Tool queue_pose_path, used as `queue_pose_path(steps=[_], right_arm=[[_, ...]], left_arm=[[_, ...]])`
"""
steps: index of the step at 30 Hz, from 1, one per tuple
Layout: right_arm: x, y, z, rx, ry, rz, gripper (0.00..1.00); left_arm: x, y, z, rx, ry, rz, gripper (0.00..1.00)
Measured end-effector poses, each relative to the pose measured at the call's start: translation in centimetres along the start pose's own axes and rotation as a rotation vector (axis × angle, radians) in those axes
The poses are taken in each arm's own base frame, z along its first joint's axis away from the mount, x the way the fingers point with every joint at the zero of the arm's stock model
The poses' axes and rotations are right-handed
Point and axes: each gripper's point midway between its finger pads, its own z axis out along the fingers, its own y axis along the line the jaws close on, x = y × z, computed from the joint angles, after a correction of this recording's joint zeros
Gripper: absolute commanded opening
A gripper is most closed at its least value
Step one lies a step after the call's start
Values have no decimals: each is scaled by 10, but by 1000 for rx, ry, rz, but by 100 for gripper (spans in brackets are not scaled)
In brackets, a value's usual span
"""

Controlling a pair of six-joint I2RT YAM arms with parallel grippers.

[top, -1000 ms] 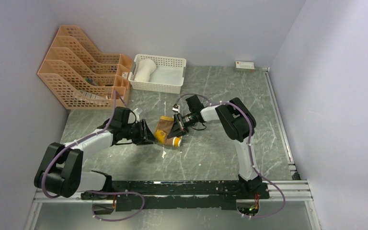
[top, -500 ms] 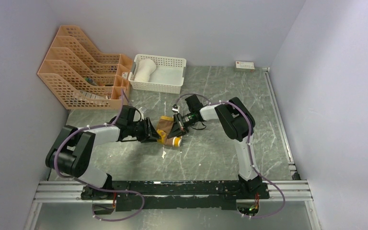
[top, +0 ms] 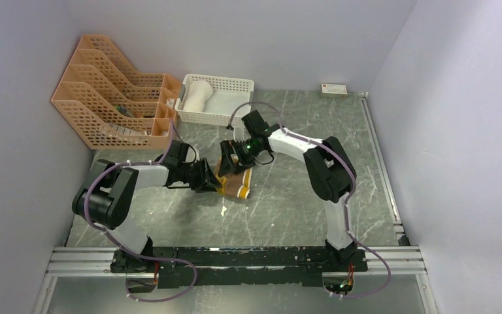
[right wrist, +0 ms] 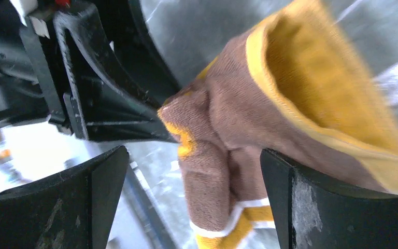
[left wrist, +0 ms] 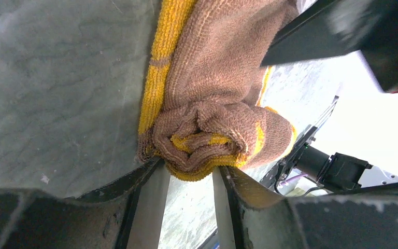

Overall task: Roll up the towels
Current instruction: Roll the towel at the center of the board.

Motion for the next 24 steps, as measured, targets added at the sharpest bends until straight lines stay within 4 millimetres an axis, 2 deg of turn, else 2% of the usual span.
queue_pose_path(steps=[2,5,8,10,13,15,17,19,24], right_arm=[[-18,-3,-10,152,-71,-119,100],[-29,-10,-35,366,-147,-239,100],[-22,-7,-64,561,-211,-394,100],[-5,16,-73,658,-239,-582,100],[30,64,-57,661,-260,-892,98],[58,82,-44,615,-243,-1033,89],[64,75,-42,631,-230,-1077,78],[62,60,-42,687,-213,-1086,73],[54,33,-27,796,-143,-1112,70]], left_arm=[[-1,0,1,1,6,-3,47],[-1,-1,2,2,13,-7,47],[-1,-1,4,4,20,-9,47],[-2,-1,5,6,25,-11,47],[-2,-2,6,13,34,-13,47],[-3,-3,7,16,37,-15,47],[-3,-3,8,20,42,-16,47],[-3,-4,8,22,45,-17,47],[-3,-4,9,24,48,-18,46]])
